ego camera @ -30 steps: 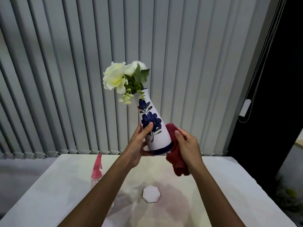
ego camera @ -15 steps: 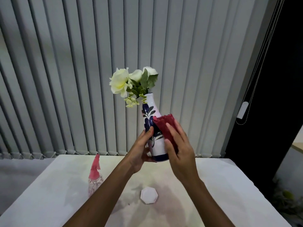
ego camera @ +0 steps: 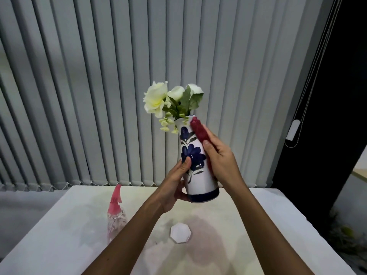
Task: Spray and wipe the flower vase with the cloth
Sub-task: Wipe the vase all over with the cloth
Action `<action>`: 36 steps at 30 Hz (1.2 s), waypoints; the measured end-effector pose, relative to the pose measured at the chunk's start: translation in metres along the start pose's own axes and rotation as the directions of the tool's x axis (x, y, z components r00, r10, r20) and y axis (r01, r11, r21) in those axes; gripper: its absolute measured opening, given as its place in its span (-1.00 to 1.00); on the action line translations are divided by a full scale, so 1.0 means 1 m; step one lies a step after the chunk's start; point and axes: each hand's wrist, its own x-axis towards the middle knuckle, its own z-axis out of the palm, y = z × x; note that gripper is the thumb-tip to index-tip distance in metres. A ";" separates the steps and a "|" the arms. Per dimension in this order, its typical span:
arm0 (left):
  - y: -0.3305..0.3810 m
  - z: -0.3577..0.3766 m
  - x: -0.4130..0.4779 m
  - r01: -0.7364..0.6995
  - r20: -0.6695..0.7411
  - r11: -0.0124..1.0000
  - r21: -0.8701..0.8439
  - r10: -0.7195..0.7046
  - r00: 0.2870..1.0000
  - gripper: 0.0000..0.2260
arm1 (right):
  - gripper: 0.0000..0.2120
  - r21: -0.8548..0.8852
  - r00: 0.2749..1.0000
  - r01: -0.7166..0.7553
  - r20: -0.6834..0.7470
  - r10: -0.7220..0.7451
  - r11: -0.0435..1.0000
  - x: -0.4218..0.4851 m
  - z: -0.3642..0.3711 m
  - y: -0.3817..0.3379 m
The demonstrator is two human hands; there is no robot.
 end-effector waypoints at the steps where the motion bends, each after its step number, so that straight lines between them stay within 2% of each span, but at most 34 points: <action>1: 0.002 -0.003 0.001 -0.003 -0.019 1.000 -0.007 0.003 1.000 -0.45 | -0.62 0.010 1.000 -0.018 0.014 0.018 1.000 -0.006 0.000 0.004; 4: 0.010 -0.013 0.001 -0.010 -0.064 1.000 -0.005 0.009 0.998 -0.39 | -0.63 0.019 1.000 0.006 -0.019 -0.005 1.000 -0.036 0.007 0.023; 7: 0.014 -0.018 -0.003 -0.022 -0.084 0.999 0.041 0.026 0.996 -0.35 | -0.61 -0.142 0.985 0.102 -0.122 -0.120 0.985 -0.056 0.017 0.036; 11: 0.011 -0.016 -0.004 -0.040 -0.051 0.999 0.033 0.042 0.998 -0.43 | -0.57 -0.336 0.950 0.218 -0.142 -0.278 0.916 -0.044 0.020 0.023; 14: 0.006 -0.011 -0.003 -0.067 -0.011 0.993 0.096 0.068 0.998 -0.63 | -0.57 -0.461 0.937 0.234 -0.128 -0.325 0.856 -0.018 0.020 0.006; 16: 0.002 -0.007 -0.003 -0.074 -0.019 0.990 0.119 0.077 0.997 -0.64 | -0.58 -0.423 0.945 0.220 -0.131 -0.300 0.879 -0.006 0.022 -0.003; 19: -0.002 -0.006 -0.002 -0.088 -0.049 0.993 0.080 0.092 0.995 -0.67 | -0.58 -0.267 0.970 0.153 -0.142 -0.196 0.951 0.004 0.023 -0.004; 22: -0.001 -0.011 -0.001 -0.098 -0.107 0.995 0.008 0.098 0.989 -0.51 | -0.60 -0.201 0.988 0.078 -0.115 -0.102 0.976 -0.005 0.022 0.008; 24: -0.001 -0.018 0.001 -0.114 -0.156 0.991 -0.066 0.103 0.982 -0.36 | -0.61 -0.275 0.983 0.110 -0.112 -0.146 0.955 -0.029 0.025 0.023; 25: 0.000 -0.021 0.002 -0.129 -0.178 0.987 -0.100 0.110 0.978 -0.35 | -0.60 -0.323 0.974 0.156 -0.107 -0.199 0.934 -0.043 0.027 0.031; 27: 0.002 -0.026 0.003 -0.152 -0.199 0.979 -0.136 0.124 0.972 -0.47 | -0.59 -0.398 0.948 0.231 -0.112 -0.297 0.888 -0.067 0.032 0.044; 29: 0.003 -0.027 0.002 -0.145 -0.167 0.978 -0.150 0.120 0.979 -0.56 | -0.56 -0.458 0.920 0.263 -0.146 -0.363 0.850 -0.076 0.037 0.050; 33: 0.003 -0.026 -0.003 -0.107 -0.049 0.988 -0.111 0.102 0.994 -0.51 | -0.55 -0.524 0.902 0.245 -0.186 -0.390 0.816 -0.060 0.039 0.027; 36: 0.001 -0.024 -0.003 -0.116 0.020 0.993 -0.033 0.117 0.993 -0.32 | -0.55 -0.493 0.911 0.215 -0.211 -0.356 0.843 -0.037 0.034 0.000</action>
